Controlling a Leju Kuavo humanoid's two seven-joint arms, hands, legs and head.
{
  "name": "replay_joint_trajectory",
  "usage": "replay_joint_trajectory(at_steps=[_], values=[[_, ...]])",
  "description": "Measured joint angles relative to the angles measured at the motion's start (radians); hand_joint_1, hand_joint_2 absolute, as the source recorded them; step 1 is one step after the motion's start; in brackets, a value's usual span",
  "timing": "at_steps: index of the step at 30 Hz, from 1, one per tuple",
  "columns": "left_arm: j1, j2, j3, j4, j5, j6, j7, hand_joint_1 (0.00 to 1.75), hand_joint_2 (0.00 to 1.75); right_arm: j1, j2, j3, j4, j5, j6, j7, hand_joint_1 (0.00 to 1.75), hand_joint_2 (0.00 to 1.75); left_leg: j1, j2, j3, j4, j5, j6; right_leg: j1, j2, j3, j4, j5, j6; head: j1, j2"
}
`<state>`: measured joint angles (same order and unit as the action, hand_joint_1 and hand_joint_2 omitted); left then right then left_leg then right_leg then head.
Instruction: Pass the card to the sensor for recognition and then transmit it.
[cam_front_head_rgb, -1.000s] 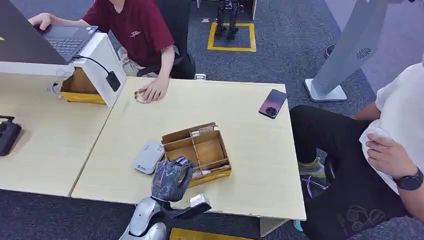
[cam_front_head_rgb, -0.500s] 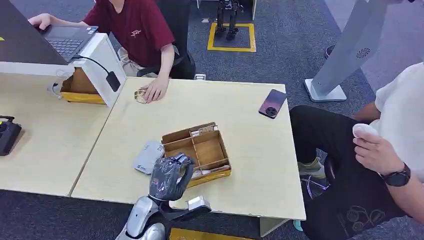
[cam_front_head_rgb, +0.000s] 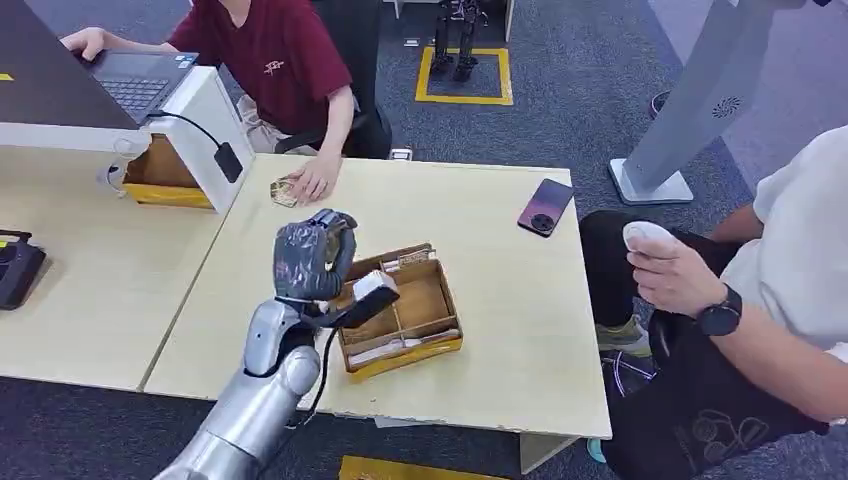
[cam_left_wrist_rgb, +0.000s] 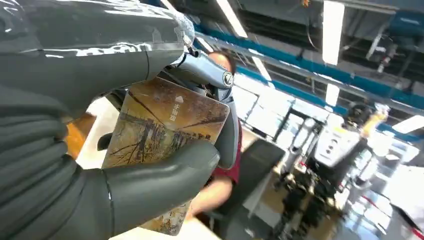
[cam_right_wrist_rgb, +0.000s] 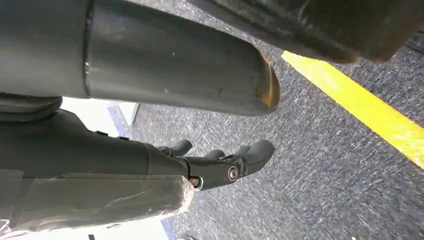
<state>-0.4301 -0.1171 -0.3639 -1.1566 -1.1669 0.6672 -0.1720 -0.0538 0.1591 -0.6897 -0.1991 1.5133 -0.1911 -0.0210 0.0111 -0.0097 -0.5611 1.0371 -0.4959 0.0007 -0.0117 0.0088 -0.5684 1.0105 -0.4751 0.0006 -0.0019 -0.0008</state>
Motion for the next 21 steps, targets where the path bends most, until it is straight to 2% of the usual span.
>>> replay_joint_trajectory(at_steps=[5, 8, 13, 16, 21], values=[[-0.094, 0.000, 0.055, 0.090, 0.009, 0.008, 0.018, 1.75, 1.75, 0.000, 0.000, 0.026, 0.000, 0.000, 0.006, 0.000, 0.00, 0.00, 0.000, 0.000, 0.000, 0.000, 0.000, 0.000, 0.000, 0.000, 0.000, 0.000, 0.000, 0.000, 0.000, 0.000], [-0.185, 0.005, 0.108, 0.210, -0.020, 0.019, 0.064, 1.75, 1.75, -0.002, -0.001, 0.054, 0.000, 0.000, 0.009, -0.002, 0.00, 0.00, 0.000, 0.000, -0.001, 0.000, 0.000, 0.000, 0.000, 0.000, 0.000, 0.000, 0.001, 0.000, 0.000, 0.000], [-0.300, 0.025, 0.216, 0.360, -0.057, 0.023, 0.078, 1.75, 1.75, -0.004, -0.002, 0.087, 0.000, 0.000, 0.008, -0.017, 0.00, 0.00, 0.000, 0.000, -0.001, 0.000, 0.001, 0.000, 0.000, 0.001, 0.000, 0.001, 0.001, 0.000, 0.000, 0.000], [-0.335, 0.033, 0.282, 0.414, -0.069, 0.023, 0.070, 1.75, 1.75, -0.005, -0.002, 0.099, 0.000, 0.000, 0.008, -0.018, 0.00, 0.00, 0.000, 0.001, -0.001, 0.000, 0.001, -0.001, 0.000, 0.001, -0.001, 0.001, 0.001, 0.000, 0.000, 0.000], [-0.350, 0.041, 0.350, 0.471, -0.084, 0.024, 0.055, 1.75, 1.75, -0.006, -0.002, 0.114, 0.000, 0.000, 0.010, -0.015, 0.00, 0.00, 0.000, 0.000, -0.001, 0.000, 0.001, -0.001, 0.000, 0.001, -0.001, 0.001, 0.001, 0.000, 0.000, 0.000]])
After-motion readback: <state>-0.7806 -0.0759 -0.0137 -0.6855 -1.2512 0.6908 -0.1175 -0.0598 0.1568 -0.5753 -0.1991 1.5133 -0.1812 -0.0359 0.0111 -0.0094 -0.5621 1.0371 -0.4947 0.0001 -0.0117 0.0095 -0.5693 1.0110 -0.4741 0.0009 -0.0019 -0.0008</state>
